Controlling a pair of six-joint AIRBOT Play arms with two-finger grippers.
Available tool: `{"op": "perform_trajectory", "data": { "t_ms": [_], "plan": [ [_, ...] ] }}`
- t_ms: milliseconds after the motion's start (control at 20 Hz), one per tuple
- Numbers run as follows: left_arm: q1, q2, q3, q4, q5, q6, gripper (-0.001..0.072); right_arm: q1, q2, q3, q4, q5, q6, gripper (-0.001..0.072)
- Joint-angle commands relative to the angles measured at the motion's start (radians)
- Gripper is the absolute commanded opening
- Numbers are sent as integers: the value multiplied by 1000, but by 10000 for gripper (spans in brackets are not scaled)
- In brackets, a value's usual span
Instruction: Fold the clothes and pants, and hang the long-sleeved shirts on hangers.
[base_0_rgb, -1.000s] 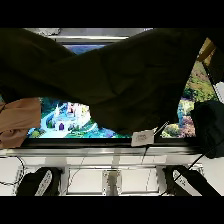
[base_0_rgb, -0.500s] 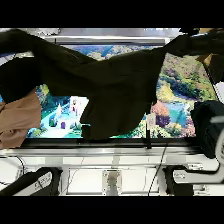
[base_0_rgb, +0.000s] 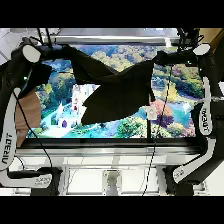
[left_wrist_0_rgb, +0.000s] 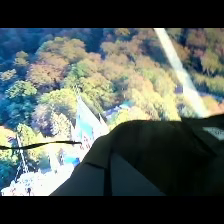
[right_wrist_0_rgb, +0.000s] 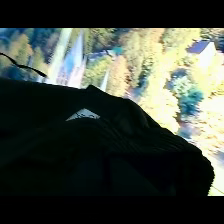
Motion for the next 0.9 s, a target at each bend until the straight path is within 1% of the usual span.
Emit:
{"op": "perform_trajectory", "data": {
  "t_ms": [0, 50, 100, 150, 250, 350, 450, 550, 650, 850],
  "plan": [
    [-90, 56, -11, 221, -164, -95, 6, 0, 6, 6, -197, 75, -22, 17],
    [-115, 85, -35, 304, -230, -155, 6, 0, 16, 3, -259, 116, -20, 17],
    [-142, 124, -80, 384, -296, -206, 6, 0, 21, 0, -288, 166, -20, 17],
    [-166, 171, -145, 433, -325, -250, 6, 0, 23, -6, -298, 225, -22, 17],
    [-207, 269, -303, 472, -324, -312, 6, 0, 27, -53, -299, 280, -28, 17],
    [-242, 343, -480, 468, -323, -379, 6, 0, 48, -172, -305, 284, -35, 17],
    [-278, 377, -605, 468, -317, -420, 7, 0, 88, -303, -340, 268, -58, 17],
    [-320, 378, -687, 468, -301, -431, 7, 0, 113, -402, -349, 217, -58, 17],
    [-359, 372, -734, 468, -265, -472, 7, 2, 105, -460, -351, 171, -58, 17],
    [-415, 323, -749, 468, -248, -494, 7, 5, 82, -504, -354, 61, -54, 17]
  ]
}}
